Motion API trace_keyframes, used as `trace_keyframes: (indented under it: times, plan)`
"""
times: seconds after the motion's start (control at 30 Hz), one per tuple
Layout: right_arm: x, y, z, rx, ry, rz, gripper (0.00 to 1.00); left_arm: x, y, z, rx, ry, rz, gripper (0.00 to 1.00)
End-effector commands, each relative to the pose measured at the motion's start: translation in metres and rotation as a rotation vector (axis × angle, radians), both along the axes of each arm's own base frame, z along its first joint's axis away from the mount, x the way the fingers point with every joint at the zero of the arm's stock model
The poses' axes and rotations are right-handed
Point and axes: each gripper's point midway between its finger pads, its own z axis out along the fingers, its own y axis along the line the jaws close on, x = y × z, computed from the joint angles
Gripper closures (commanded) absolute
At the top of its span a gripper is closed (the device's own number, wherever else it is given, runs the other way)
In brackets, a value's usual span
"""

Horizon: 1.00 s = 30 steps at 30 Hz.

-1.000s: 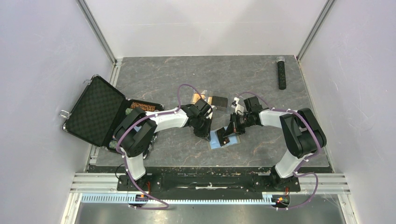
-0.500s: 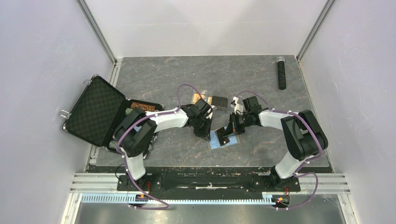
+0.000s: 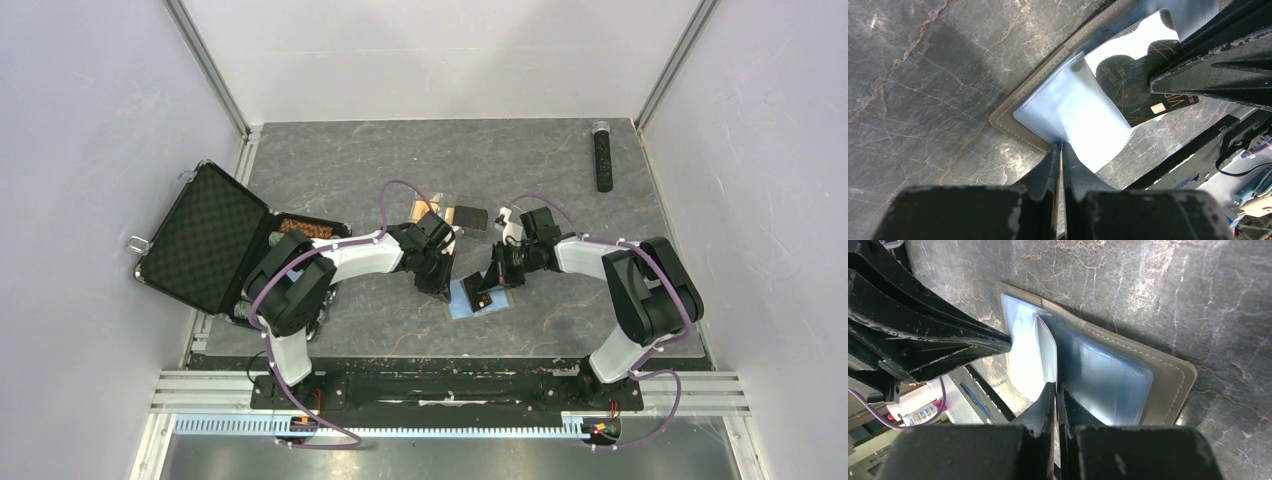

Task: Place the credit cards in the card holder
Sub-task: Insert the credit card into the card holder.

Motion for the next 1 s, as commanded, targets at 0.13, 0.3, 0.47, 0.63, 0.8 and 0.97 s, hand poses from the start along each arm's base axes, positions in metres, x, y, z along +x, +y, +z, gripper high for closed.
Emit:
trace_keyframes:
  times: [0.13, 0.3, 0.47, 0.63, 0.8, 0.97]
  plan:
    - [0.008, 0.002, -0.008, 0.03, -0.072, -0.084, 1.0, -0.01, 0.019, -0.028, 0.119, 0.013, -0.042, 0.9]
    - [-0.001, 0.003, -0.008, 0.062, -0.046, -0.096, 1.0, -0.01, 0.019, -0.028, 0.12, 0.015, -0.044, 0.9]
    - [-0.006, 0.006, -0.006, 0.091, -0.022, -0.105, 1.0, -0.011, 0.018, -0.029, 0.12, 0.017, -0.045, 0.9]
    - [-0.007, 0.006, -0.008, 0.088, -0.014, -0.103, 1.0, -0.01, 0.018, -0.027, 0.118, 0.01, -0.045, 0.9]
    - [-0.009, 0.009, -0.009, 0.079, -0.011, -0.089, 0.99, -0.009, 0.018, -0.022, 0.112, 0.001, -0.04, 0.9]
    - [-0.012, 0.01, -0.012, 0.054, -0.006, -0.074, 0.98, -0.006, 0.015, -0.016, 0.102, -0.013, -0.038, 0.89]
